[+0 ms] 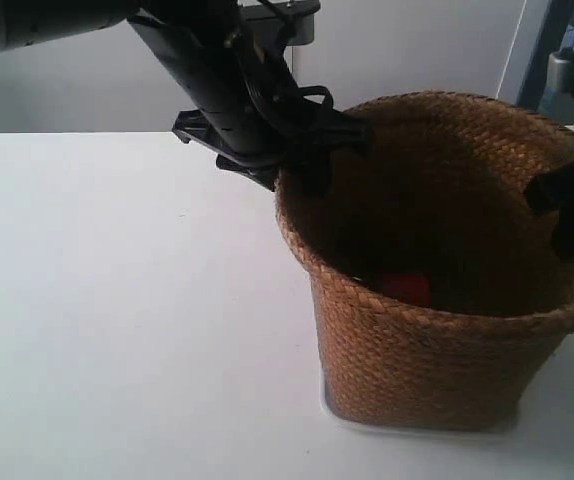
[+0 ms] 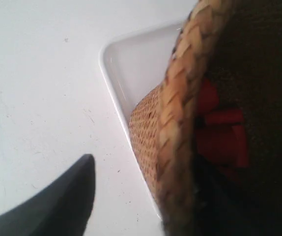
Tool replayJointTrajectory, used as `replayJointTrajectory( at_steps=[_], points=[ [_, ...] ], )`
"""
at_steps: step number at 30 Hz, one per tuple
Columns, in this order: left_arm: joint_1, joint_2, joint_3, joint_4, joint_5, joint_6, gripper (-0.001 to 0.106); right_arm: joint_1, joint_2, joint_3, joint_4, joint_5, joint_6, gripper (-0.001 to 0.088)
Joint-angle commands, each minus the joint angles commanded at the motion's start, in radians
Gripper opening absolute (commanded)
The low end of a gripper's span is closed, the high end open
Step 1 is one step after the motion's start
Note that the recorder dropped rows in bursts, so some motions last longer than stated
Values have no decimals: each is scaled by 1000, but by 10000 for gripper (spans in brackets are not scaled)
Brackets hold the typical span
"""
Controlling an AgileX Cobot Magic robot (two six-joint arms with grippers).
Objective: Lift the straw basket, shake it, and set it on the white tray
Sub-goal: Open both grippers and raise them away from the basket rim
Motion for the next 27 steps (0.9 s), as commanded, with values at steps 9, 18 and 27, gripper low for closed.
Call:
replayJointTrajectory(
  at_steps=[9,18,27],
  points=[
    [0,-52,-6,17,35,0,799,0,-34,-61,2,24,4,734],
    [0,-170,-6,65,51,2,799,0,-162,-156,56,24,12,734],
    [0,-291,-6,90,78,51,790,0,-259,-165,129,-7,12,732]
  ],
)
